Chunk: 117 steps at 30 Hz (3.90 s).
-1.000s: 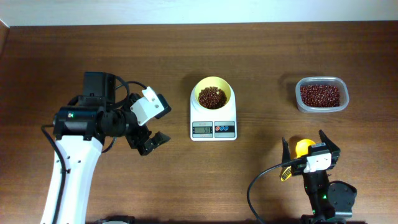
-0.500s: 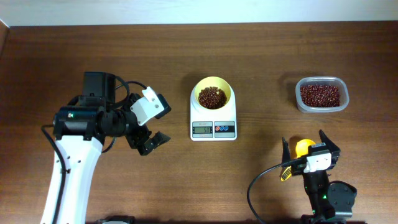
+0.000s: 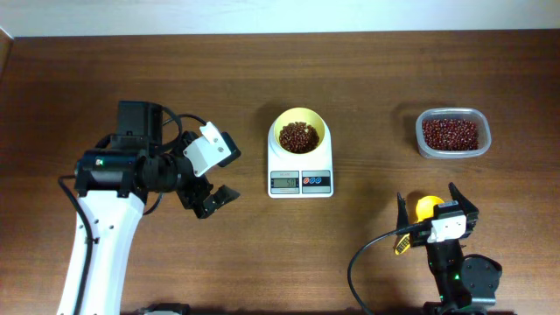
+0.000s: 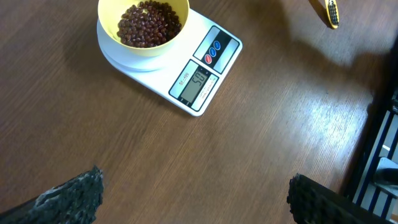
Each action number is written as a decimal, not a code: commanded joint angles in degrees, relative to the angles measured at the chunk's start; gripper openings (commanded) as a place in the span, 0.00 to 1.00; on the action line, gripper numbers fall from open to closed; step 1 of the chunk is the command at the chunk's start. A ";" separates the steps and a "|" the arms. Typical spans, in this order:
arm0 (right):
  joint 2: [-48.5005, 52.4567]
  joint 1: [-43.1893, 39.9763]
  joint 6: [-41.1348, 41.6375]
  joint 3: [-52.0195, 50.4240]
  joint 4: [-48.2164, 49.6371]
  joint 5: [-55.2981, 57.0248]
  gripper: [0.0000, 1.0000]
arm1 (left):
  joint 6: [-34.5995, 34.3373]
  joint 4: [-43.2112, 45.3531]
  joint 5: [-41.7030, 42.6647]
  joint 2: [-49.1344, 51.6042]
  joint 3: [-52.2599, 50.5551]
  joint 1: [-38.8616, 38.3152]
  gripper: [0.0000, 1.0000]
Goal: Scoop item into bowl and weigh 50g on scale
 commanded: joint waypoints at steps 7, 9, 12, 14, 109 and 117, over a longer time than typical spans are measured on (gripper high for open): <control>-0.44 -0.28 0.66 -0.37 -0.26 0.28 0.99 | -0.61 4.48 9.18 -13.66 -6.45 0.09 0.99; -0.44 -0.28 0.66 -0.37 -0.26 0.28 0.99 | -1.62 8.90 11.72 -21.92 -13.94 0.09 0.99; -0.44 -0.28 0.66 -0.37 -0.26 0.28 0.99 | -18.27 22.69 11.15 -35.26 -26.75 0.09 0.99; -0.44 -0.28 0.66 -0.37 -0.26 0.28 0.99 | -25.62 29.99 11.15 -42.93 -33.88 0.09 0.99; -0.44 -0.28 0.68 -0.37 -0.26 0.28 0.99 | -54.60 63.17 -31.74 -74.12 -72.13 -2.91 0.99; -0.44 -0.28 0.66 -0.37 -0.24 0.31 0.99 | -54.60 63.17 -31.74 -74.07 -72.13 -2.91 0.99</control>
